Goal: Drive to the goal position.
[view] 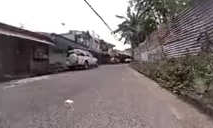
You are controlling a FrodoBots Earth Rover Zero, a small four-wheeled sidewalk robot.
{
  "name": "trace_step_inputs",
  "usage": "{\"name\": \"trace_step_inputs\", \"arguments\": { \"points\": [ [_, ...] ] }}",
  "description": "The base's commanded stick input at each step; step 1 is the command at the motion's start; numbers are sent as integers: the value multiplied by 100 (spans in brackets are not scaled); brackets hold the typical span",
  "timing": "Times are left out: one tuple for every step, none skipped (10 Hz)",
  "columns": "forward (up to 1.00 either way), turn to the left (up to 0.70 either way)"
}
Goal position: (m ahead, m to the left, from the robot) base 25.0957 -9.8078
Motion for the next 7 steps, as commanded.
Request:
{"name": "trace_step_inputs", "arguments": {
  "points": [
    [70,0],
    [70,0],
    [70,0],
    [70,0],
    [70,0],
    [70,0],
    [70,0]
  ]
}}
